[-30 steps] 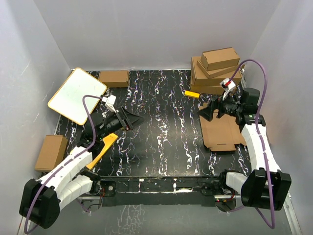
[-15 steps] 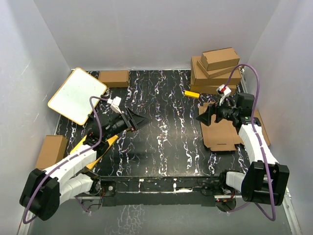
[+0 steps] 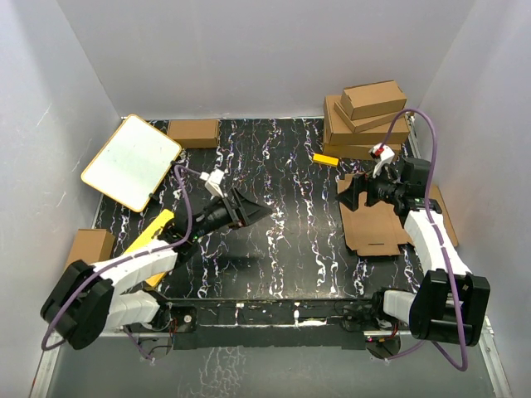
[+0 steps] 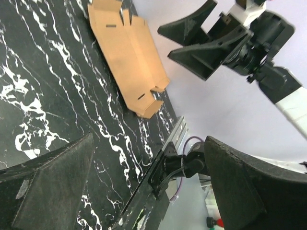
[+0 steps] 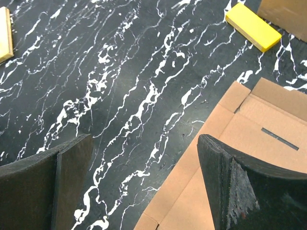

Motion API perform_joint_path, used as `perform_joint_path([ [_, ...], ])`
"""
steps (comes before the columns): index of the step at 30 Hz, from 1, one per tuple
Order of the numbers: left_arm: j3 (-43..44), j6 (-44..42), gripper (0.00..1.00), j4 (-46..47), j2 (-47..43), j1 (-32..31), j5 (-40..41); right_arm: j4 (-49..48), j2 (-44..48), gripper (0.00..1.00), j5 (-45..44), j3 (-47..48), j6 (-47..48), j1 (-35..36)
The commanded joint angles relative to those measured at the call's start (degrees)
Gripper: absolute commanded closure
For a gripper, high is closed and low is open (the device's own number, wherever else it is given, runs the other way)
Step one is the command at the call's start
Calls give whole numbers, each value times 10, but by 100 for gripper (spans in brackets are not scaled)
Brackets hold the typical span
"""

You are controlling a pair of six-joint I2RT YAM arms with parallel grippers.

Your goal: Fold the paper box

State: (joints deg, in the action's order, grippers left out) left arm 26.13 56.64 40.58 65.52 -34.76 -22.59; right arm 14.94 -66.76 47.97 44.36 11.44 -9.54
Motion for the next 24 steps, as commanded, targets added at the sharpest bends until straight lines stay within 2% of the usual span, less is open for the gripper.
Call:
perform_joint_path([
  [1, 14, 0, 6, 59, 53, -43, 42, -42, -18, 1, -28, -6, -5, -5],
  [8, 82, 12, 10, 101, 212, -99, 89, -39, -29, 1, -80, -9, 4, -10],
  [12, 145, 23, 17, 122, 315, -128, 101, -39, -33, 2, -98, -9, 4, -14],
  [15, 202, 40, 26, 122, 388, -141, 111, -41, -35, 6, -110, -9, 0, -16],
  [19, 272, 44, 33, 94, 458, -156, 148, -46, -33, 14, -129, -7, -10, -19],
  [24, 366, 55, 38, 10, 533, -177, 210, -52, -32, 21, -137, -5, -24, -21],
])
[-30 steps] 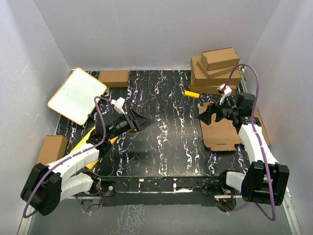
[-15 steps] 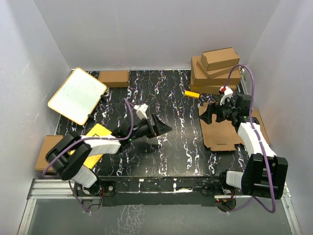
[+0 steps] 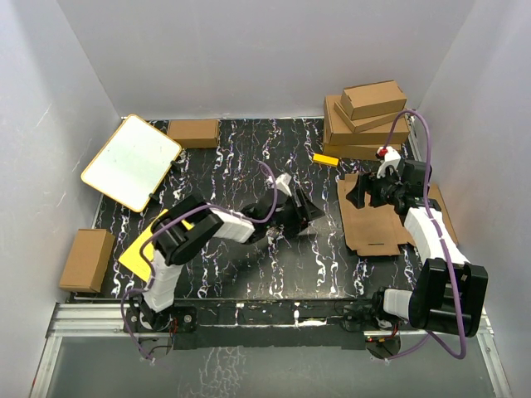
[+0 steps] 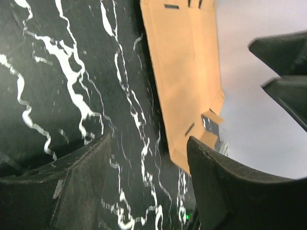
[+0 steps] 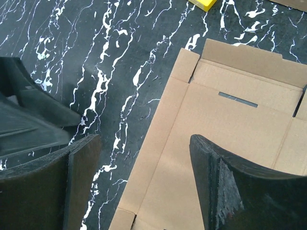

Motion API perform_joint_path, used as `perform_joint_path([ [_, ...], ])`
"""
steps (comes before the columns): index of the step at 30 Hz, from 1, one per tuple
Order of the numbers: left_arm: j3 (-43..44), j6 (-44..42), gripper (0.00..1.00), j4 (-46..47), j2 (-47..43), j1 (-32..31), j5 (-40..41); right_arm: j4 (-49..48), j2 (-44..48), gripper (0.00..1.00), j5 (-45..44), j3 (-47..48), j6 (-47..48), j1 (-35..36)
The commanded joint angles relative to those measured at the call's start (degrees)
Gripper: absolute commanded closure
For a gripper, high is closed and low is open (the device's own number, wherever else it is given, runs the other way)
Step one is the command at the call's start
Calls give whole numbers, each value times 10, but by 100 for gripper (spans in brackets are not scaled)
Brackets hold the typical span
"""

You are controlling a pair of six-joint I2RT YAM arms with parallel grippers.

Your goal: Fold the paper box

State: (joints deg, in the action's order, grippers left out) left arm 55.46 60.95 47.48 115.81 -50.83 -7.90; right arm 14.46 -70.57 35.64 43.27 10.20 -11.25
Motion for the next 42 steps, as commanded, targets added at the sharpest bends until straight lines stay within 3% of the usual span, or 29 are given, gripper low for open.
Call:
perform_joint_path([
  [1, 92, 18, 40, -79, 43, -21, 70, -48, 6, 21, -13, 6, -13, -5],
  [8, 242, 49, 47, -227, 120, -45, 105, -50, 9, 23, -20, 9, -22, -6],
  [16, 331, 87, 63, -296, 172, -51, 122, -50, 13, 23, -18, 9, -25, -6],
  [23, 381, 103, 69, -299, 211, -51, 109, -50, 15, 23, -15, 9, -26, -6],
  [29, 385, 103, 77, -281, 224, -52, 105, -50, 16, 23, -13, 9, -26, -6],
  [36, 372, 70, 98, -240, 218, -52, 105, -50, 17, 23, -10, 9, -25, -7],
  [42, 312, 29, 100, -195, 167, -53, 131, -49, 19, 23, -2, 9, -23, -7],
])
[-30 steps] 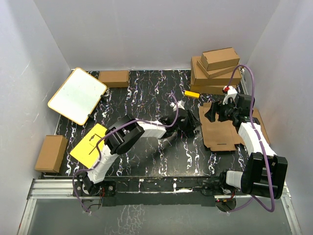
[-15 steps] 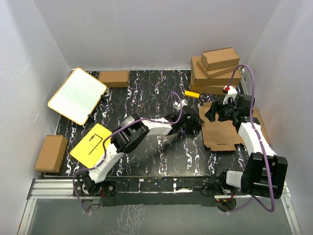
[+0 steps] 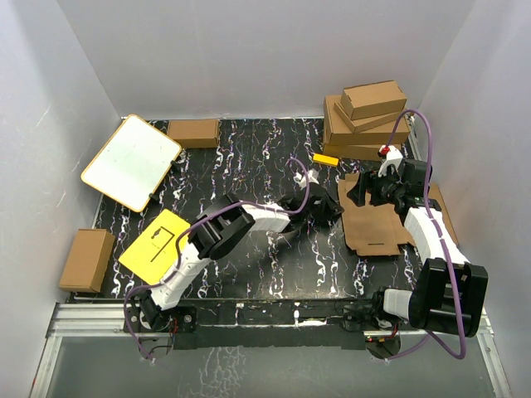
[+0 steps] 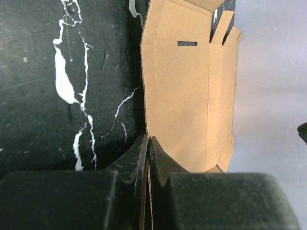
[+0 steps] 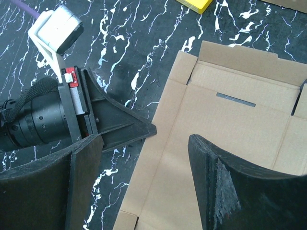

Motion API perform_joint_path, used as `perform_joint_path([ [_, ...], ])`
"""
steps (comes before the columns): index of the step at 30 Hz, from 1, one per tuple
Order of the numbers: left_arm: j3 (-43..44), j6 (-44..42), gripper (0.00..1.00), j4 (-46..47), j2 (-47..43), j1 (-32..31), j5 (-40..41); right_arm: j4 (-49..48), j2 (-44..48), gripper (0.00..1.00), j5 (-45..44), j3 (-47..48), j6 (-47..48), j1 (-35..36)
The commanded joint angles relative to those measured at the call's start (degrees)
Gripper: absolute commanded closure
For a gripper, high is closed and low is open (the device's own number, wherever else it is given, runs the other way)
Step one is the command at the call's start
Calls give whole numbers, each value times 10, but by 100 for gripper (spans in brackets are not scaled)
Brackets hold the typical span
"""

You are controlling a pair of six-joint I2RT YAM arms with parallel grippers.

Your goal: Fold the paper box

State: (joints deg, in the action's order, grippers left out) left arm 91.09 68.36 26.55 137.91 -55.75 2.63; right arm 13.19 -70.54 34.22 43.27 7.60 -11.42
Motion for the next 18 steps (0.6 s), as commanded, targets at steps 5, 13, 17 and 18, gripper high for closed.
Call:
perform_joint_path([
  [5, -164, -82, 100, 52, -151, -3, 68, -32, 29, 23, 63, 8, 15, -5],
  [13, -462, -79, 100, 78, -384, -1, 168, -5, 35, 20, 215, 6, 53, -4],
  [17, -580, -30, 100, 51, -498, 6, 221, 5, 27, 19, 246, 7, 66, -5],
  [18, -602, -21, 100, 41, -524, 8, 231, 7, 27, 19, 251, 7, 68, -5],
])
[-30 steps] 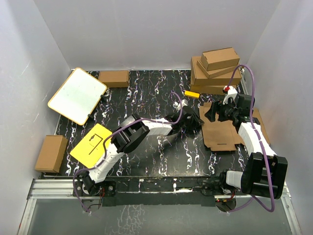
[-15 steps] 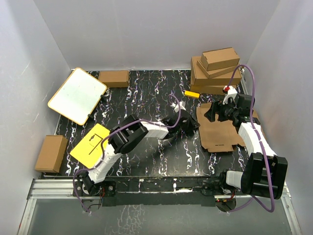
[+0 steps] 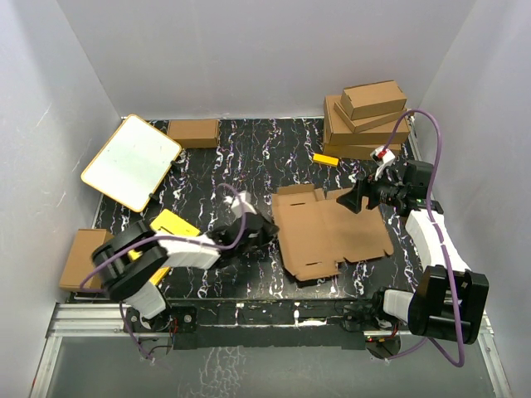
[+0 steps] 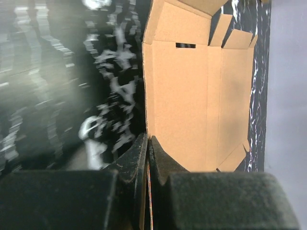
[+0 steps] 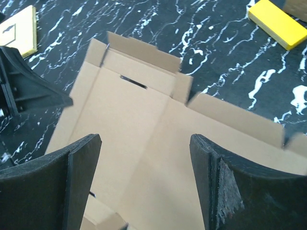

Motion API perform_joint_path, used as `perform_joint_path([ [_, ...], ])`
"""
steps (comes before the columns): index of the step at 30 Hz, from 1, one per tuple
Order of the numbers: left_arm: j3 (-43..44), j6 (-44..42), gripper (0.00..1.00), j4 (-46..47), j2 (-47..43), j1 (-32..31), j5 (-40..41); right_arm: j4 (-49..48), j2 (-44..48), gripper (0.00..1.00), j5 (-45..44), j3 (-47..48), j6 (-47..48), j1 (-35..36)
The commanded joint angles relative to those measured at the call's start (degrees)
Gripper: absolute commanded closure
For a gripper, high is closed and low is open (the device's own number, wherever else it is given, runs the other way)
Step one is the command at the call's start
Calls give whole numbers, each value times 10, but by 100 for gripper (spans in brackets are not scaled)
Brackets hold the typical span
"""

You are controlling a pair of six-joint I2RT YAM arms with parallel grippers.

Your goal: Fold the paper box

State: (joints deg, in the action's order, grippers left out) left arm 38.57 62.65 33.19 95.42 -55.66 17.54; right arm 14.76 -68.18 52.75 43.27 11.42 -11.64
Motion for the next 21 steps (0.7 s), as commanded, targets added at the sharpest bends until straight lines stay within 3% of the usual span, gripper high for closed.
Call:
perform_joint_path([
  [1, -95, 44, 100, -38, -124, 9, 92, -9, 3, 19, 69, 6, 31, -2],
  [7, -161, 99, 100, -146, -253, 21, 134, -7, 0, 16, 82, 2, 45, -2],
  [8, -165, 103, 96, -165, -271, 22, 136, -7, 0, 16, 84, 2, 47, -3],
  [13, -157, 42, 51, -230, -342, 24, 112, -1, 3, 13, 103, 0, 64, -2],
  [16, -140, -42, 37, -265, -381, 25, 91, 2, 4, 12, 112, -1, 71, -3],
  [21, -106, -243, 24, -279, -430, 36, 7, 2, 4, 11, 153, -12, 90, -3],
])
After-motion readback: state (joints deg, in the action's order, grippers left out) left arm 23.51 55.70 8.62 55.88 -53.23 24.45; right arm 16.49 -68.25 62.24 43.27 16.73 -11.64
